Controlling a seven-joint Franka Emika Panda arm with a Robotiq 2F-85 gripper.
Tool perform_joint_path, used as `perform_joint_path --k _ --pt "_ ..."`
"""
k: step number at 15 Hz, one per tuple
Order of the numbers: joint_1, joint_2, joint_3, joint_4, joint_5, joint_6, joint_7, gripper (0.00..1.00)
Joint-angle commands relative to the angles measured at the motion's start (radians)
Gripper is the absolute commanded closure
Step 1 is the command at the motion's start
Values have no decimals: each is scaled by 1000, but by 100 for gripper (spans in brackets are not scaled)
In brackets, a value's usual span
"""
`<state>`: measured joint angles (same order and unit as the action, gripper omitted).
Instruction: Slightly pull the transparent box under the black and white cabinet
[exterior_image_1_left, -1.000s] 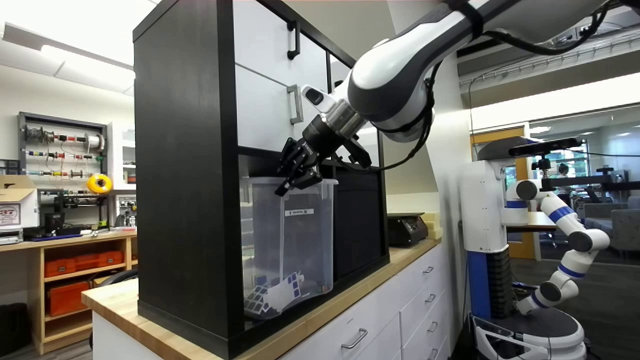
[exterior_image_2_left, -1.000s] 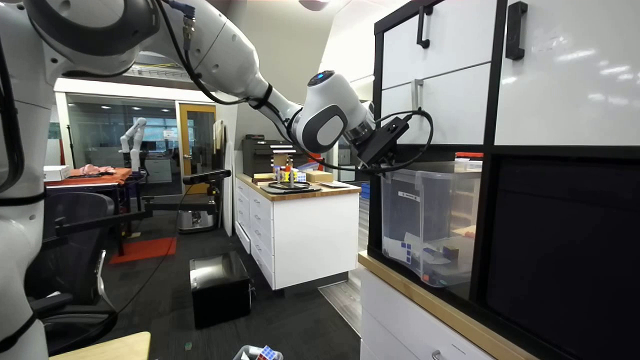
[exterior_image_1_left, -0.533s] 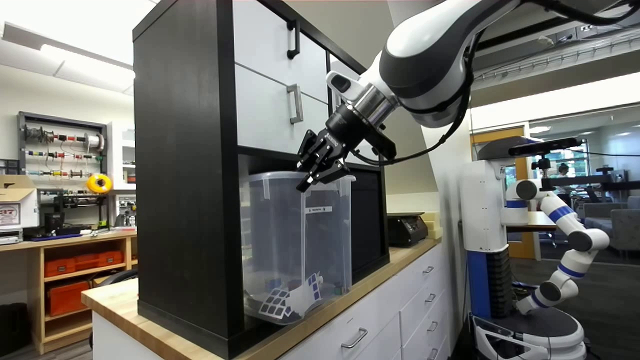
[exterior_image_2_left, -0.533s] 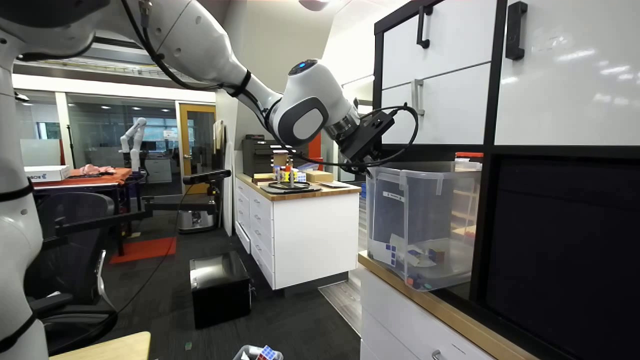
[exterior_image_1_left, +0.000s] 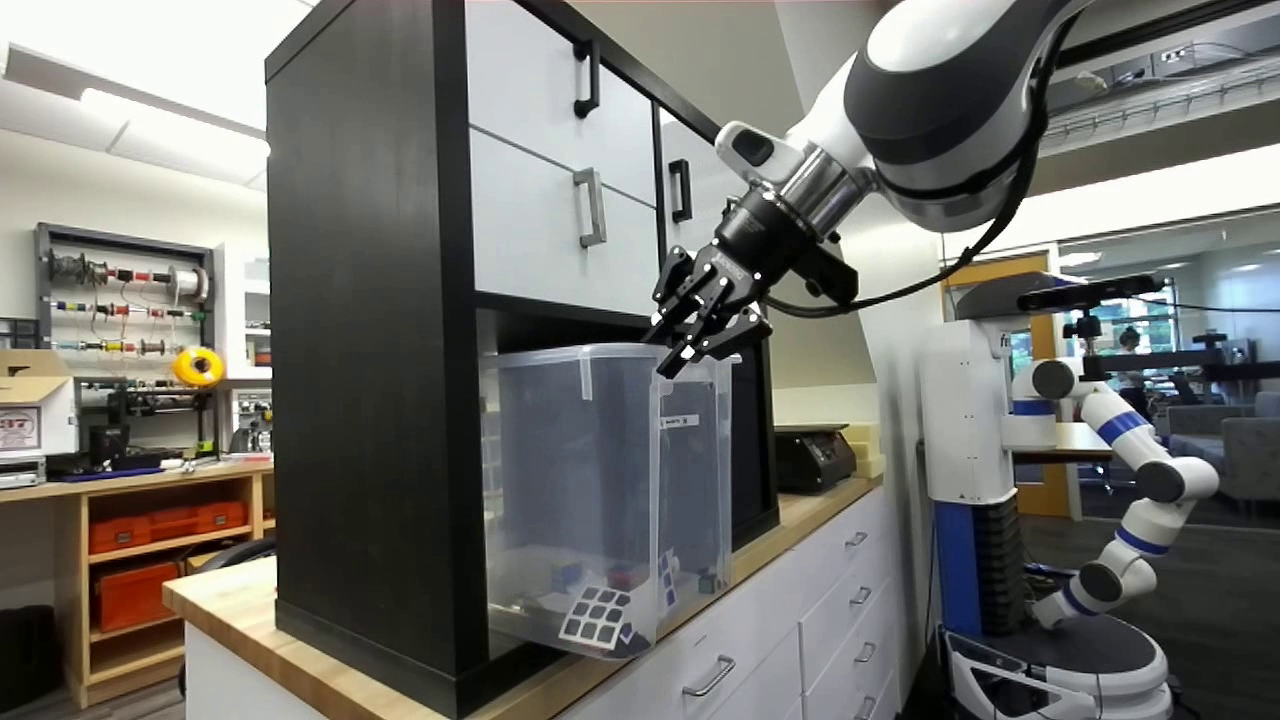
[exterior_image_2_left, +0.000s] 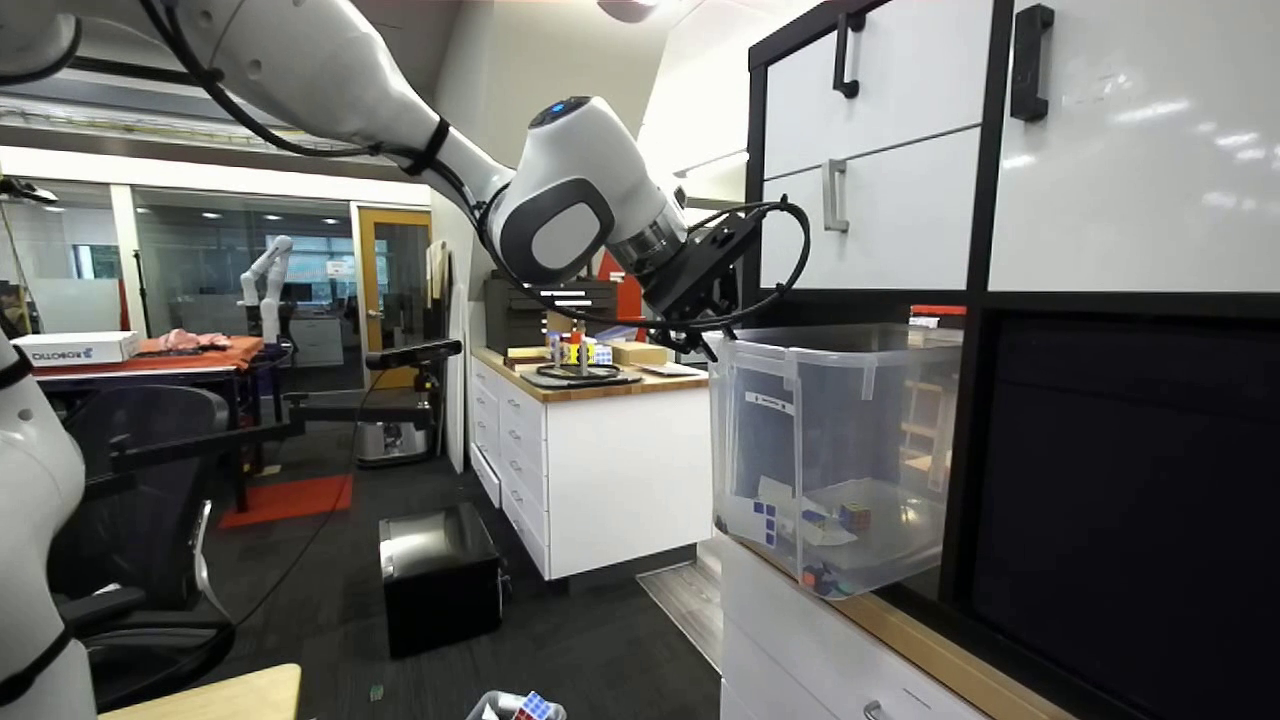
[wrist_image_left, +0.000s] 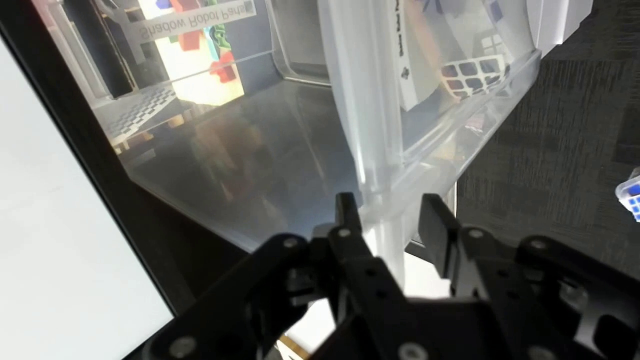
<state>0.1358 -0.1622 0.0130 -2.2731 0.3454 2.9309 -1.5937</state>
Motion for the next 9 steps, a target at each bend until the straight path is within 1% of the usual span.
perform_joint_path --k 1,3,5,7,8,9 --pt "9 -111 -25 -80 34 -27 -39 32" --pt "11 -142 -35 -97 30 -45 -35 19" --pt "-9 -169 -32 -102 0 -104 1 6" --pt "-37 -191 -25 -91 -31 -197 41 0" --pt "-17 -201 -57 -83 -78 -248 92 0" --pt "-36 -210 -54 -73 -108 -303 132 0"
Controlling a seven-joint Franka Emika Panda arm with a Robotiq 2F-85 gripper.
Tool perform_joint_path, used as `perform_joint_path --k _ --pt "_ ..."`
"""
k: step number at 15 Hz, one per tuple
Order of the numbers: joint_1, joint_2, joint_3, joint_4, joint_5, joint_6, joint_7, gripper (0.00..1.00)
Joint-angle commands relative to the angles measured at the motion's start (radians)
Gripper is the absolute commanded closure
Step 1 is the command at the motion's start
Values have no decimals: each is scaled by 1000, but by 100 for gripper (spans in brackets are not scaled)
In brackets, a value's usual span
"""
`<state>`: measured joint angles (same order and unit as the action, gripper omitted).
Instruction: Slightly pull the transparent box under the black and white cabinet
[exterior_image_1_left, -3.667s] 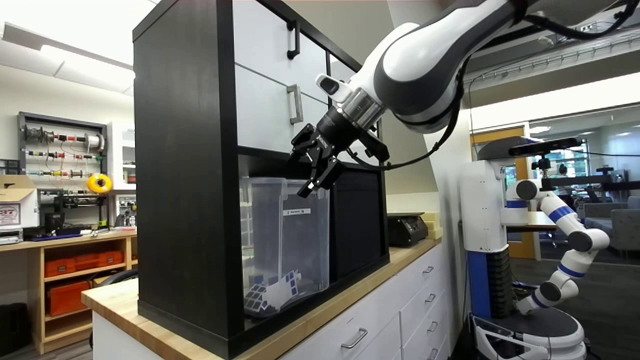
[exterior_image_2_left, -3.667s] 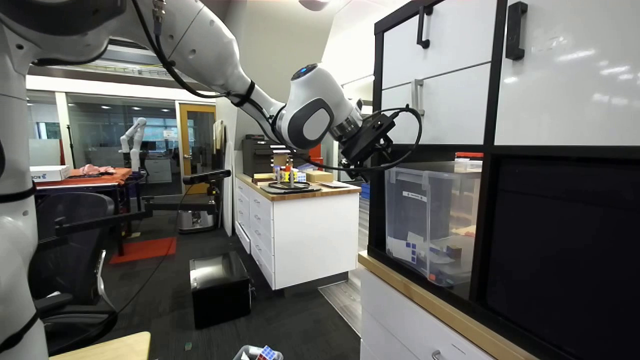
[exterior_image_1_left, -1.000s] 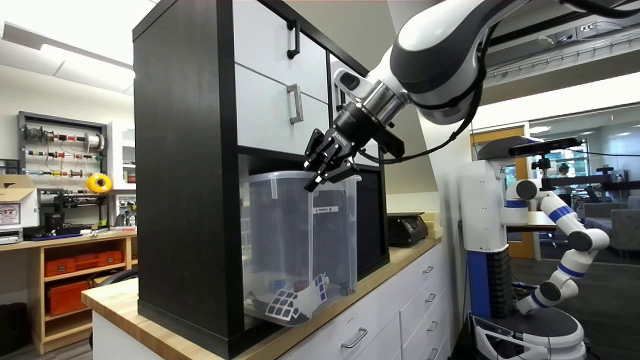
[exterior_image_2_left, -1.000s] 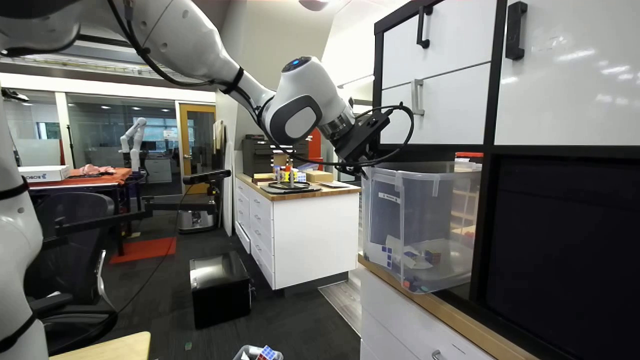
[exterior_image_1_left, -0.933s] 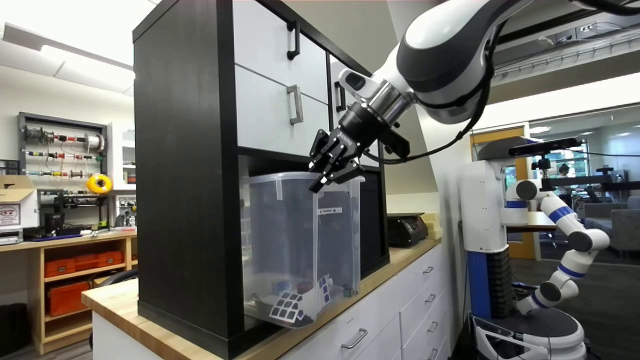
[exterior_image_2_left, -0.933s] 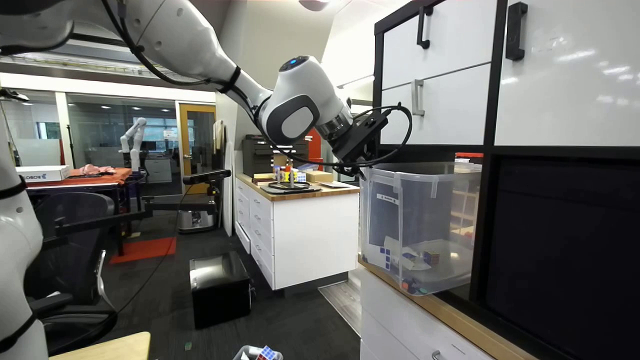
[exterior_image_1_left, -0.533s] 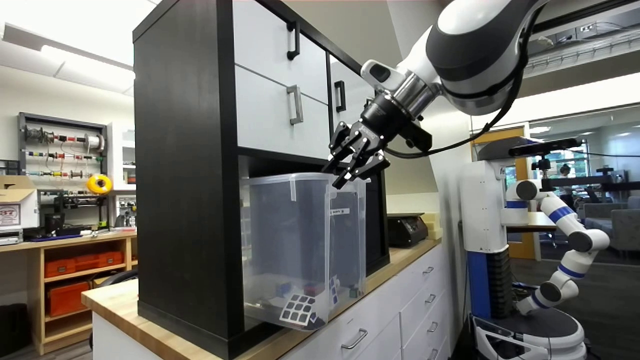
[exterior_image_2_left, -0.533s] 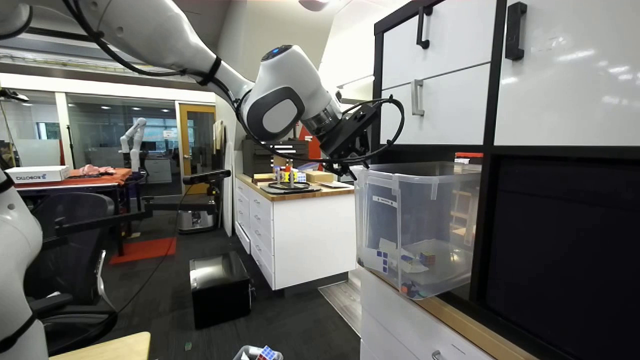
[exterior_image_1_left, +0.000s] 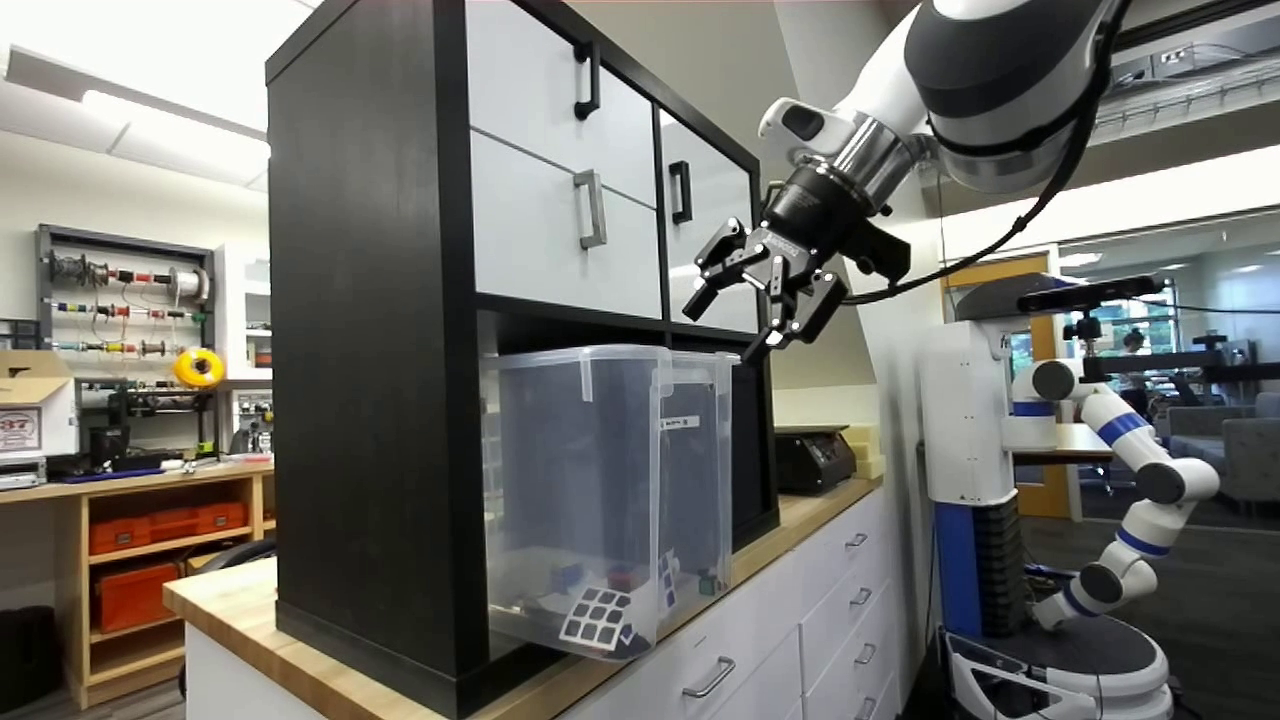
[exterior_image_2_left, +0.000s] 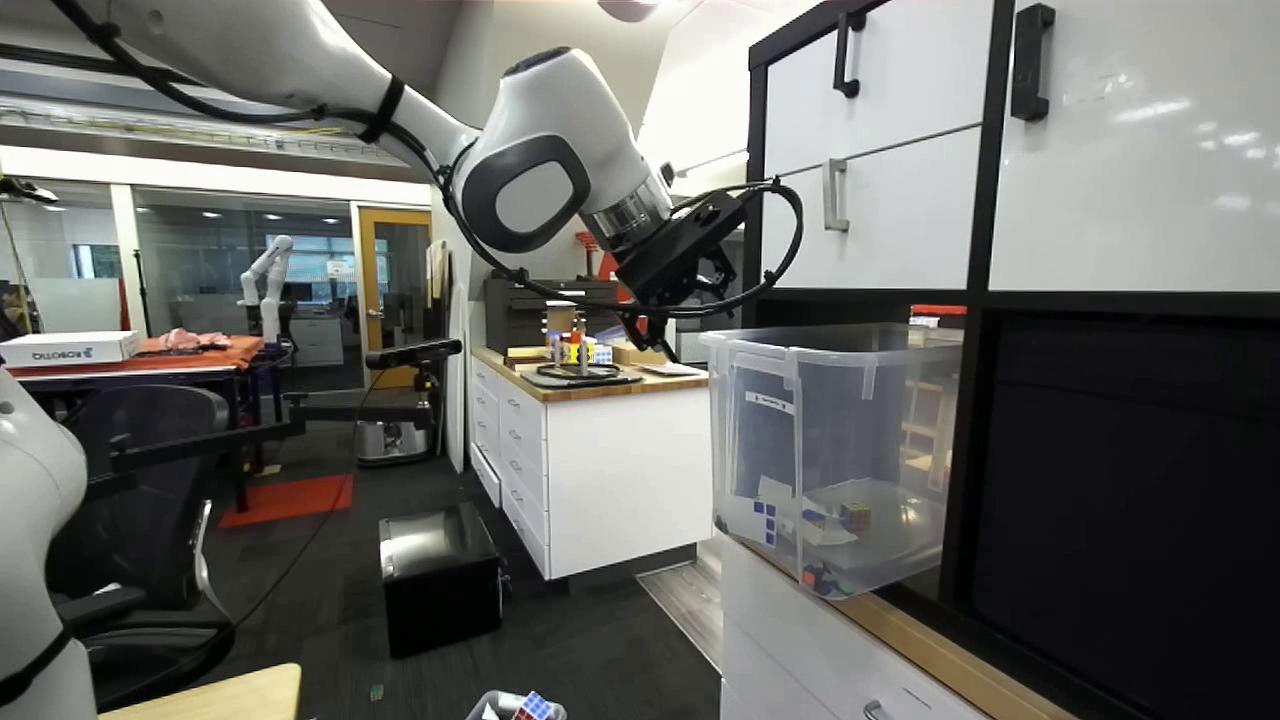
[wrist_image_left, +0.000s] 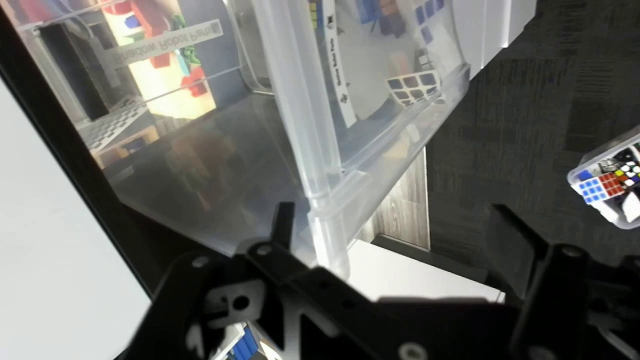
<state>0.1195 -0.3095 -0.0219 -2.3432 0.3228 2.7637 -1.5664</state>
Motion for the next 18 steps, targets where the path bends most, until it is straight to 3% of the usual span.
perform_joint_path --k 1,4,8,18 --pt "-33 -72 -23 12 -114 -206 156 0" --pt "-56 -96 -42 65 -153 -403 298 0" --pt "-95 -102 -48 130 -200 -554 506 0" --pt "-119 -106 -33 127 -325 -642 1038 0"
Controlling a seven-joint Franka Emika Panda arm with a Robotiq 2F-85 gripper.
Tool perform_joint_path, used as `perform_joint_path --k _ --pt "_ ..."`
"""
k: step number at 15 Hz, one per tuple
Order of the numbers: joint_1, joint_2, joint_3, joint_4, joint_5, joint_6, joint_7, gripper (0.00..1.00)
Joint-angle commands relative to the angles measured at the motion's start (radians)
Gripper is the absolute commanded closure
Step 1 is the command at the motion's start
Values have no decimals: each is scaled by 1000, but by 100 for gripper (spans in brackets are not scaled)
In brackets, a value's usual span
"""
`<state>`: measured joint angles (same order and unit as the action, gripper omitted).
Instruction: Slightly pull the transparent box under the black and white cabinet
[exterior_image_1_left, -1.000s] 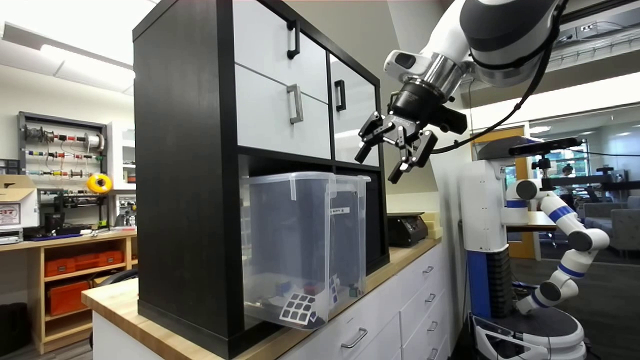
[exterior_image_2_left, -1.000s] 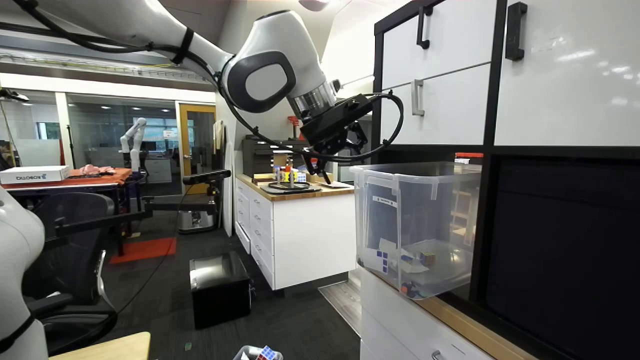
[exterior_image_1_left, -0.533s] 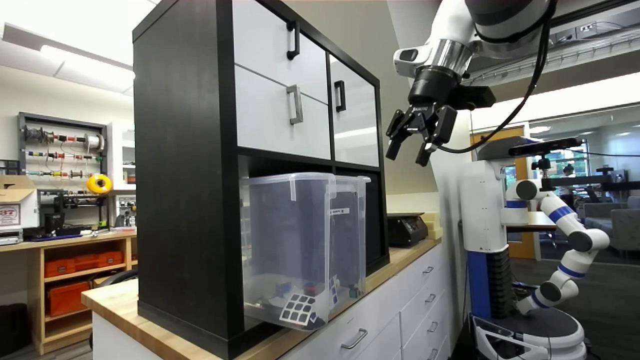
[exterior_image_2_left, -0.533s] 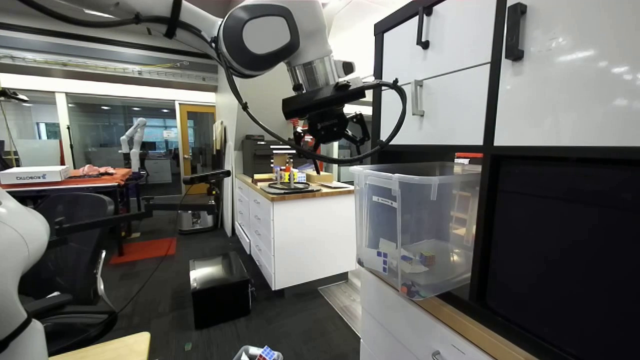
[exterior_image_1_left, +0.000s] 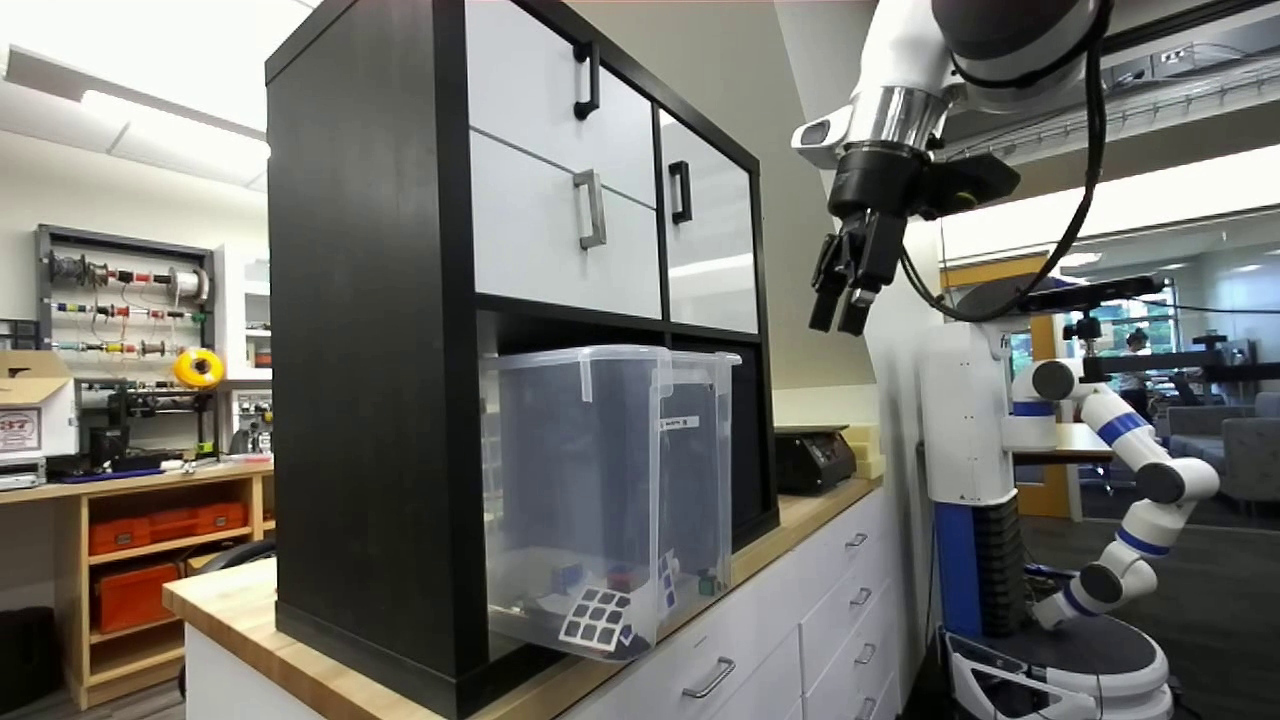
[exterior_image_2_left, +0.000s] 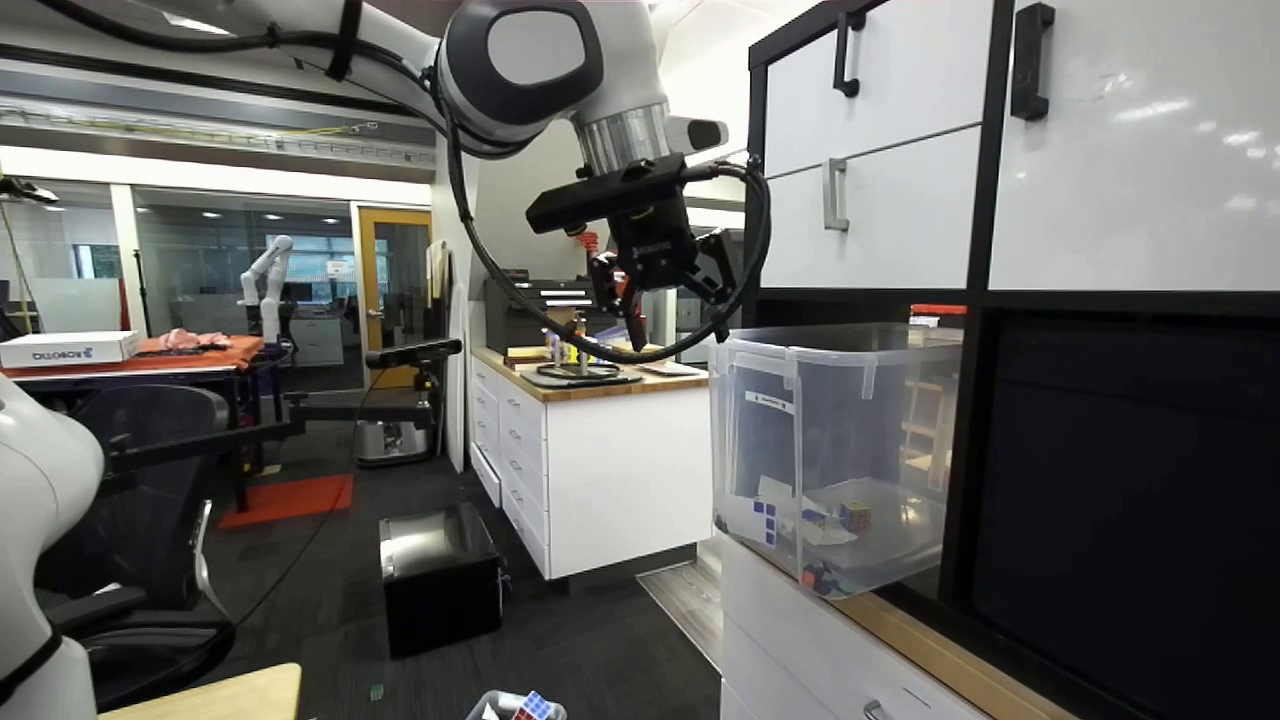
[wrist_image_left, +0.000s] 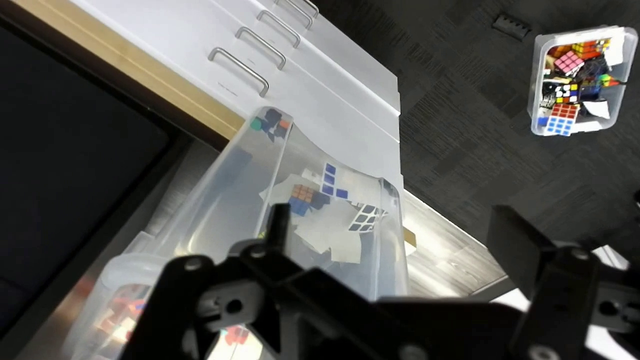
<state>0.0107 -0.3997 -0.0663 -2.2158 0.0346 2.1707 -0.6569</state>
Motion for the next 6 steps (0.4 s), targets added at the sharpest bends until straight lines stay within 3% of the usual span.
perform_joint_path --k 1,6 --pt "8 -23 -1 -7 -29 -55 108 0" --pt "25 5 -18 2 -18 -22 71 0"
